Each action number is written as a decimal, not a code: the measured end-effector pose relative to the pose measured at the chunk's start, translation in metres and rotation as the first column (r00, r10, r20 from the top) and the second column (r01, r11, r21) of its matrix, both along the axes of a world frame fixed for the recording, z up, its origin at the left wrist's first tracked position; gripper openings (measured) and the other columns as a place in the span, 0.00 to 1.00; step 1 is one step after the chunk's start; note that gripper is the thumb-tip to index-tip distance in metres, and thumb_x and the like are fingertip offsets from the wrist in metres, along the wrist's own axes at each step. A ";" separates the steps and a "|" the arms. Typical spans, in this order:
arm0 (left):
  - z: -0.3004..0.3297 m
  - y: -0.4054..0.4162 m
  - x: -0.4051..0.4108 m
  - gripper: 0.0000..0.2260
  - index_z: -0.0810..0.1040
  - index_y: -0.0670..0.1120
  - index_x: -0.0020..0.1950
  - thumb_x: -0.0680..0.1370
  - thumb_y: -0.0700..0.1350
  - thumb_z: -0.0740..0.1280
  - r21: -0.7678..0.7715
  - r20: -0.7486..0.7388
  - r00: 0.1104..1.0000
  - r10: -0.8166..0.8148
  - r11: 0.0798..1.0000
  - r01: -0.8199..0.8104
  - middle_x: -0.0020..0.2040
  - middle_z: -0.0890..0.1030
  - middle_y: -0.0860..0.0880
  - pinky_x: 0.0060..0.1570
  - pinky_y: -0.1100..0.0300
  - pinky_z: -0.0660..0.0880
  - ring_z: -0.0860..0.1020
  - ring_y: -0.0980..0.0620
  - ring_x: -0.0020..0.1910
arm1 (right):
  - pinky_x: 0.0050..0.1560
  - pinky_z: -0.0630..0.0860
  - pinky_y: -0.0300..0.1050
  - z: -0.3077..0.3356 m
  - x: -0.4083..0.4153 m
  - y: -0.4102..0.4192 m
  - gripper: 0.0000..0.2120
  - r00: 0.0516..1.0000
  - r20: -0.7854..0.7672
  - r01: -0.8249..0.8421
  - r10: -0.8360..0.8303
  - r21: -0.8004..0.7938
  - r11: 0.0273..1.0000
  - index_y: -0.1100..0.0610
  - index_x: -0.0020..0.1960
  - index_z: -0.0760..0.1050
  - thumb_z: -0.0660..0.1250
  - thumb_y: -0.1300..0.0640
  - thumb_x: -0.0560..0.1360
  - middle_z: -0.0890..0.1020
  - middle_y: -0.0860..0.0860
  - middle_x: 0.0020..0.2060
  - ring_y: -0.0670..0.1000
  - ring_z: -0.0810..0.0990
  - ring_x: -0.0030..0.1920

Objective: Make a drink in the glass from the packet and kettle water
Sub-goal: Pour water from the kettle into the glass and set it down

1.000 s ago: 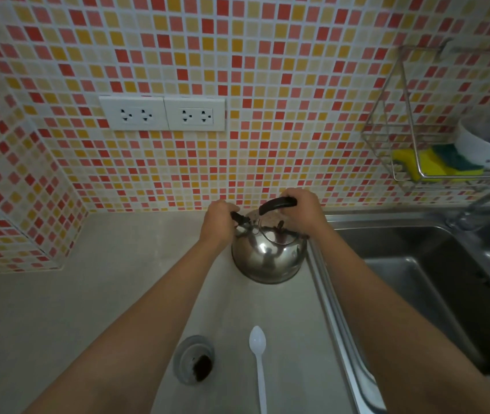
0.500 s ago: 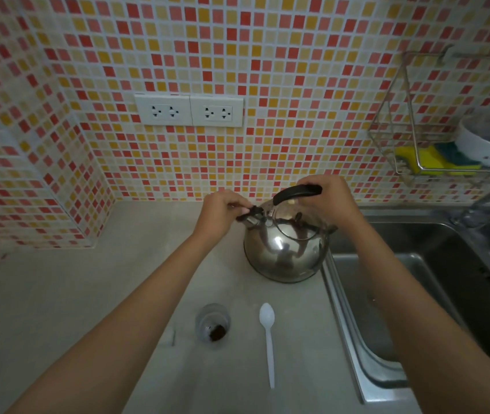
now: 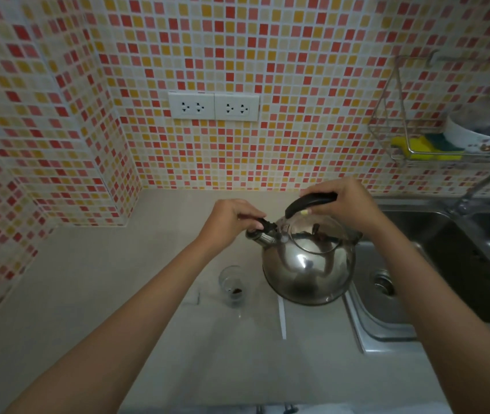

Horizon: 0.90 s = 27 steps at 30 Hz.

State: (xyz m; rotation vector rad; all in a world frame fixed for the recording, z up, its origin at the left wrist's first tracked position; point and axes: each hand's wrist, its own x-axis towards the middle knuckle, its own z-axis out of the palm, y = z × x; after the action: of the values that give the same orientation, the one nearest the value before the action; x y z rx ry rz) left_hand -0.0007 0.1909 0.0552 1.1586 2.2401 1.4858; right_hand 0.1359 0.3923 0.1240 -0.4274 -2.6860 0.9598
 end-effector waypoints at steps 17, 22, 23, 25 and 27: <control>-0.009 -0.046 0.047 0.12 0.83 0.33 0.52 0.69 0.32 0.74 -0.137 -0.009 1.000 0.015 0.990 -0.016 0.49 0.83 0.36 0.55 0.58 0.77 0.81 0.40 0.49 | 0.48 0.77 0.40 -0.013 0.022 -0.048 0.17 0.987 0.109 -0.138 0.123 0.145 0.980 0.44 0.54 0.82 0.76 0.55 0.66 0.85 0.42 0.47 0.38 0.78 0.42; -0.013 -0.050 0.048 0.12 0.84 0.34 0.51 0.69 0.32 0.74 -0.171 0.000 0.999 0.032 0.985 -0.031 0.49 0.84 0.37 0.54 0.57 0.78 0.82 0.42 0.48 | 0.48 0.75 0.37 -0.019 0.015 -0.053 0.17 0.979 0.163 -0.156 0.125 0.192 0.969 0.44 0.54 0.81 0.76 0.55 0.66 0.85 0.42 0.50 0.38 0.78 0.44; -0.014 -0.050 0.047 0.12 0.84 0.35 0.51 0.69 0.33 0.74 -0.188 -0.008 1.000 0.031 0.982 -0.031 0.48 0.84 0.37 0.54 0.57 0.78 0.82 0.42 0.48 | 0.51 0.77 0.40 -0.020 0.014 -0.054 0.17 0.977 0.173 -0.154 0.121 0.196 0.968 0.44 0.54 0.81 0.76 0.54 0.67 0.85 0.42 0.51 0.41 0.79 0.47; -0.016 -0.049 0.046 0.12 0.84 0.36 0.51 0.69 0.33 0.74 -0.213 -0.025 0.999 0.029 0.976 -0.034 0.48 0.84 0.38 0.55 0.55 0.79 0.82 0.43 0.47 | 0.54 0.78 0.44 -0.022 0.012 -0.055 0.17 0.976 0.185 -0.152 0.114 0.205 0.967 0.44 0.54 0.81 0.76 0.54 0.67 0.85 0.42 0.51 0.43 0.81 0.50; -0.016 -0.046 0.044 0.11 0.84 0.37 0.51 0.69 0.34 0.75 -0.227 -0.031 0.999 0.038 0.973 -0.045 0.48 0.85 0.39 0.55 0.55 0.79 0.82 0.44 0.47 | 0.55 0.78 0.45 -0.023 0.010 -0.055 0.17 0.977 0.183 -0.150 0.112 0.211 0.966 0.44 0.54 0.81 0.76 0.55 0.67 0.85 0.42 0.51 0.44 0.81 0.51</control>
State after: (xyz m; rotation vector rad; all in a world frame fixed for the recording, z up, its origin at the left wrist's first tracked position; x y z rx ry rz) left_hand 0.0432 0.1444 0.0390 1.0728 2.3909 1.1933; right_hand 0.1463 0.3377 0.1009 -0.2989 -2.9674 0.6673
